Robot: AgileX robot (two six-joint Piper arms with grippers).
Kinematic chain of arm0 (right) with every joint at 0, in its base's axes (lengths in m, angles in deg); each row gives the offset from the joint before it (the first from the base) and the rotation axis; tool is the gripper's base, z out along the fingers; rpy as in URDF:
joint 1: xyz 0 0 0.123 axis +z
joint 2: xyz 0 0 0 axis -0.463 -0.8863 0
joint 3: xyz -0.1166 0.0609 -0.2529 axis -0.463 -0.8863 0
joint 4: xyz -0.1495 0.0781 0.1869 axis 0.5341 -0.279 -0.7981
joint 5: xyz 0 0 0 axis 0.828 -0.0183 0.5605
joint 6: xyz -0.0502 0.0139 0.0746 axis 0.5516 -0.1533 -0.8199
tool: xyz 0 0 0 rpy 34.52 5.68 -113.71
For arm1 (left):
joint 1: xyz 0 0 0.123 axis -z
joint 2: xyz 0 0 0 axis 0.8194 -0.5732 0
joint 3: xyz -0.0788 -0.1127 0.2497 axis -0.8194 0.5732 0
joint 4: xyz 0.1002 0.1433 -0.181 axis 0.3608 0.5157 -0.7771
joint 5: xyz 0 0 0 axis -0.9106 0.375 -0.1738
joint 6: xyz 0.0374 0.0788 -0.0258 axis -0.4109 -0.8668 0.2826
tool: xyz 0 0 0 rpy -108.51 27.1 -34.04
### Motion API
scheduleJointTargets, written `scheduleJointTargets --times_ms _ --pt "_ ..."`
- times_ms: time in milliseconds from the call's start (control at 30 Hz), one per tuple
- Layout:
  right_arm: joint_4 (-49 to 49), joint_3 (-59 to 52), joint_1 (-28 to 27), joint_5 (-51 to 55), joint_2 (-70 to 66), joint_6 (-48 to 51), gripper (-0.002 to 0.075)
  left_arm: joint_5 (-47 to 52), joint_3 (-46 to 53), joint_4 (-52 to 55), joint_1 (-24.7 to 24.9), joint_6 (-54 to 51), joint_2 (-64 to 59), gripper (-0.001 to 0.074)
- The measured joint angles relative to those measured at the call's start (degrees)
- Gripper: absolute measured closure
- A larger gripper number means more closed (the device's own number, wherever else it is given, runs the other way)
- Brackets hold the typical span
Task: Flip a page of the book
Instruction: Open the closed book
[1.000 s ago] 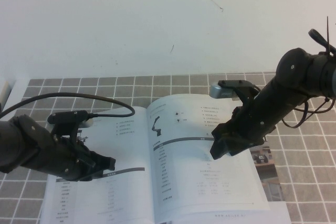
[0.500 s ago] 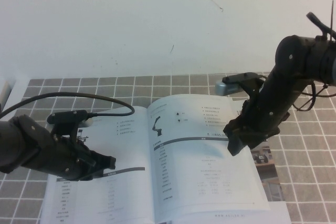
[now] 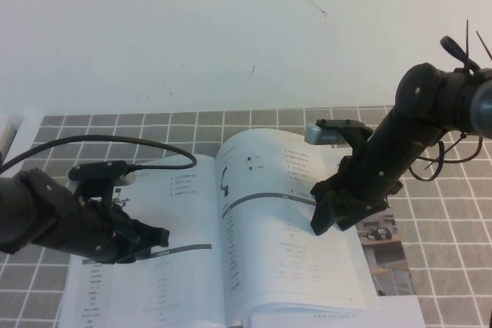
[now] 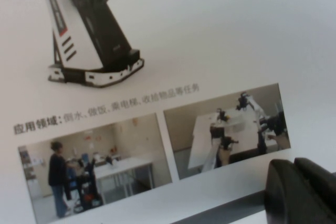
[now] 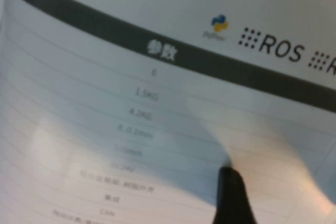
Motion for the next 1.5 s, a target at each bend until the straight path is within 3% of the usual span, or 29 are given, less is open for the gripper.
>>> scheduleJointTargets --times_ms 400,700,1000,1500 --pt "-4.44 5.60 0.22 4.00 -0.57 3.34 0.0312 -0.23 0.00 0.00 0.00 0.00 0.00 0.0739" --pt "10.05 10.36 0.35 6.77 -0.80 -5.58 0.0312 -0.33 0.00 0.00 0.00 0.00 0.00 0.0739" --pt "13.29 9.39 0.12 6.90 -2.43 -8.44 0.0312 -0.33 0.00 0.00 0.00 0.00 0.00 0.0739" --pt "8.89 5.19 -0.98 5.06 -2.18 -6.31 0.0312 -0.33 0.00 -0.09 0.00 0.00 -0.10 0.0739"
